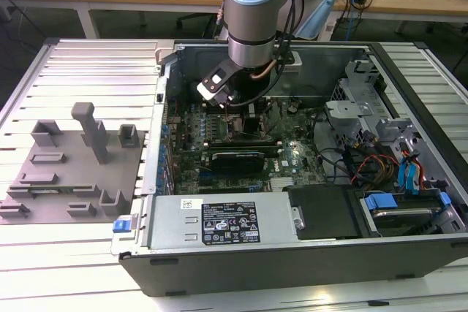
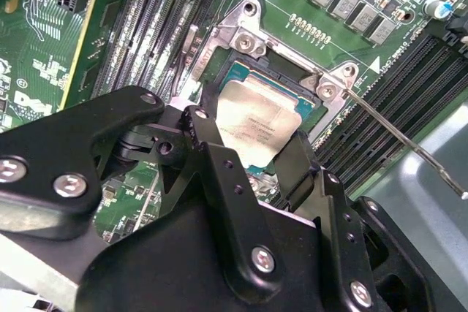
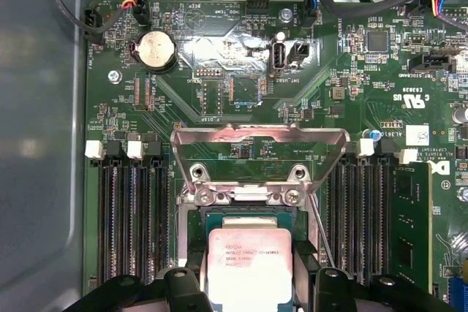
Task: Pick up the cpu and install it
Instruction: 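Place the cpu into insertion slot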
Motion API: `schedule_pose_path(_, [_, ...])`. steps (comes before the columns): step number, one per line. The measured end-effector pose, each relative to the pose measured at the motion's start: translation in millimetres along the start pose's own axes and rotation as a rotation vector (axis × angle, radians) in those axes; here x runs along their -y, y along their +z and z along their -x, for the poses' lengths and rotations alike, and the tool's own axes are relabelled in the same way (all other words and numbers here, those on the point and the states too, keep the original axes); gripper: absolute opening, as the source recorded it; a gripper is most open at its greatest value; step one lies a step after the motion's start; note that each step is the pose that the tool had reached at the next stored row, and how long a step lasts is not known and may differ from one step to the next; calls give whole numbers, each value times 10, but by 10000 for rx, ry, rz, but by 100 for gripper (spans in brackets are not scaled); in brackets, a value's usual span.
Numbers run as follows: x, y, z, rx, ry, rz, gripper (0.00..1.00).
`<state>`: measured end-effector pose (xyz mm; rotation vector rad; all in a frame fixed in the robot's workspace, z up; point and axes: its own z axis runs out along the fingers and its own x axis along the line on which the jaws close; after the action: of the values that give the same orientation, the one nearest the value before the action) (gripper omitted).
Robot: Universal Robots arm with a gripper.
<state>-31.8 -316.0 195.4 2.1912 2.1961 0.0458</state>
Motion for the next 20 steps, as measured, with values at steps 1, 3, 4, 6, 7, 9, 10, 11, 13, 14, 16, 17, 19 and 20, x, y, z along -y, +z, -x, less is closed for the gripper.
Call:
schedule_pose_path(1, [0,0,0,0,0,-1,55])
schedule_pose_path(3, [-2,3,-2,-10,0,6,55])
schedule_pose_path(4, [-1,2,-1,-6,0,4,62])
schedule_pose_path(6, [-1,0,0,-1,4,0,62])
schedule_pose_path(7, [-1,0,0,3,69,-1,62])
schedule_pose_path(9, [-1,0,0,5,99,-1,62])
schedule_pose_path(10, [-1,0,0,5,100,-1,62])
schedule_pose_path(11, [-2,-7,0,6,99,-2,62])
schedule_pose_path(13, [-3,-24,0,5,100,-1,62])
schedule_pose_path(14, [-3,-30,0,4,99,0,62])
schedule_pose_path(16, [-3,-30,0,1,100,1,62])
schedule_pose_path(17, [-3,-31,0,4,99,0,62])
schedule_pose_path(19, [-3,-31,0,4,100,-1,62])
schedule_pose_path(20, [-3,-31,0,4,99,-1,62])
